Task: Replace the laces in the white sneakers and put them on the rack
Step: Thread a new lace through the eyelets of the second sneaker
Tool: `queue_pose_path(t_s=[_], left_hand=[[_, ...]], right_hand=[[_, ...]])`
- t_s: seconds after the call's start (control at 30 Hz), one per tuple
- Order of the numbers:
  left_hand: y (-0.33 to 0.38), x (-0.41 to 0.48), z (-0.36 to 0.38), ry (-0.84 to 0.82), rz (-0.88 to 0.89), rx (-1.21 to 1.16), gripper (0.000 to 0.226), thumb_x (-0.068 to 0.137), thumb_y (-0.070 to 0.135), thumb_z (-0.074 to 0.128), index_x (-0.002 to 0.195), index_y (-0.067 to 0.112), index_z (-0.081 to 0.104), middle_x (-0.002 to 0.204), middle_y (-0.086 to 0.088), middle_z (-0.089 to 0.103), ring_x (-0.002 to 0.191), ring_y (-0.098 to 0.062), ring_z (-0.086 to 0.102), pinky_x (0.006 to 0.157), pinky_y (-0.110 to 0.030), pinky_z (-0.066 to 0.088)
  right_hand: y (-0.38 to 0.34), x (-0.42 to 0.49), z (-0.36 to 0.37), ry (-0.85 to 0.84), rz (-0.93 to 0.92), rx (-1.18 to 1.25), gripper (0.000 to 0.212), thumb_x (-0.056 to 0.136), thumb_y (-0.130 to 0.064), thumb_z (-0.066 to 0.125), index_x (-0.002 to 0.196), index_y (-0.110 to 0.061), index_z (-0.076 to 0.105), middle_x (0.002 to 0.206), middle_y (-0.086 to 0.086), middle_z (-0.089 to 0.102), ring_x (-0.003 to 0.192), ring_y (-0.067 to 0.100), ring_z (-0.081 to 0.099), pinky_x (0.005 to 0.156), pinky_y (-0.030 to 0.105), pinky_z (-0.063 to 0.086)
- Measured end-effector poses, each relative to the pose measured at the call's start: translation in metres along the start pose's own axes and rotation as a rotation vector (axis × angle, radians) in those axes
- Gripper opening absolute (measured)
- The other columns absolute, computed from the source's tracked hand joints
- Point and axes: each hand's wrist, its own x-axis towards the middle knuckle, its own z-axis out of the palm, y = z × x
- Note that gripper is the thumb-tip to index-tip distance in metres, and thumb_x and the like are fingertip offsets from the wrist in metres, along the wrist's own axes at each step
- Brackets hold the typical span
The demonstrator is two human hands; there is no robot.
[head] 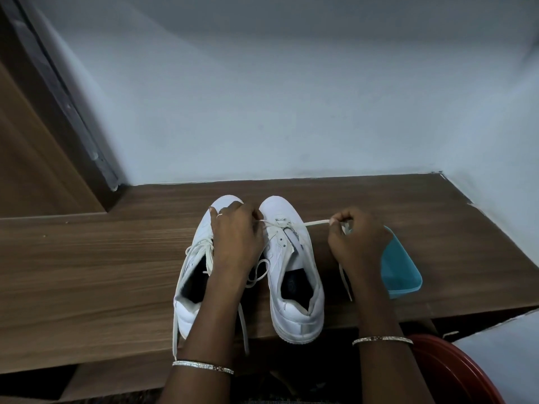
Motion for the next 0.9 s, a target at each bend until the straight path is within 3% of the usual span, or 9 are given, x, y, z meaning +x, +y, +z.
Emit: queue_pose_path(t_s=[0.1,0.2,0.3,0.47,0.57,0.73,0.9], left_hand=[[-0.001,0.003,-0.004,0.093,-0.039,-0.014,0.005,0.080,0.017,0.068,0.082,0.014,0.065,0.085,-0.003,0.068,0.082,-0.029,0.063,0.097,-0.047,0.042],[-0.005,0.006,-0.007,0.084,-0.032,-0.025,0.011,0.079,0.025,0.072,0.079,0.018,0.063,0.081,0.002,0.068,0.080,-0.024,0.064,0.086,-0.040,0.045],[-0.008,0.006,-0.009,0.051,0.002,-0.022,0.013,0.075,0.020,0.074,0.073,0.023,0.061,0.078,0.008,0.067,0.079,-0.019,0.065,0.100,-0.049,0.042],[-0.003,0.002,-0.011,0.032,-0.009,-0.010,0.019,0.075,0.008,0.068,0.075,0.025,0.059,0.074,0.010,0.065,0.081,-0.017,0.063,0.109,-0.055,0.031],[0.003,-0.001,-0.014,-0.022,-0.010,-0.019,0.026,0.075,0.005,0.056,0.091,0.025,0.061,0.082,0.012,0.064,0.093,-0.018,0.061,0.116,-0.056,0.018],[0.012,-0.006,-0.001,-0.173,0.115,0.055,0.028,0.096,0.034,0.051,0.123,0.038,0.059,0.118,0.013,0.063,0.126,-0.017,0.047,0.115,-0.060,0.002],[0.014,-0.006,0.009,-0.097,0.128,0.148,0.013,0.095,0.029,0.056,0.101,0.034,0.066,0.110,0.012,0.063,0.121,-0.017,0.048,0.116,-0.055,0.008]], right_hand=[[-0.005,-0.003,0.007,-0.087,-0.120,0.005,0.020,0.067,-0.023,0.056,0.082,-0.028,0.068,0.090,-0.010,0.067,0.098,0.022,0.060,0.090,0.044,0.042],[-0.008,-0.006,0.016,-0.253,-0.268,0.068,0.026,0.074,-0.027,0.064,0.098,-0.030,0.074,0.100,-0.012,0.071,0.105,0.018,0.060,0.096,0.048,0.044],[-0.008,-0.006,0.019,-0.388,-0.309,0.164,0.018,0.083,-0.022,0.070,0.099,-0.024,0.079,0.097,-0.008,0.076,0.097,0.014,0.067,0.089,0.043,0.052],[-0.007,-0.005,0.020,-0.347,-0.286,0.129,0.012,0.081,-0.028,0.069,0.087,-0.025,0.078,0.081,-0.011,0.075,0.078,0.013,0.068,0.076,0.042,0.054],[-0.006,-0.006,0.019,-0.339,-0.240,0.139,0.008,0.085,-0.017,0.069,0.083,-0.021,0.076,0.079,-0.011,0.073,0.074,0.009,0.066,0.073,0.039,0.054],[-0.006,-0.007,0.019,-0.391,-0.171,0.183,0.012,0.087,-0.011,0.064,0.082,-0.020,0.070,0.080,-0.013,0.069,0.078,0.007,0.064,0.075,0.039,0.055],[-0.003,-0.006,0.015,-0.290,-0.124,0.127,0.013,0.085,-0.012,0.063,0.077,-0.023,0.065,0.077,-0.014,0.065,0.080,0.017,0.064,0.081,0.045,0.051]])
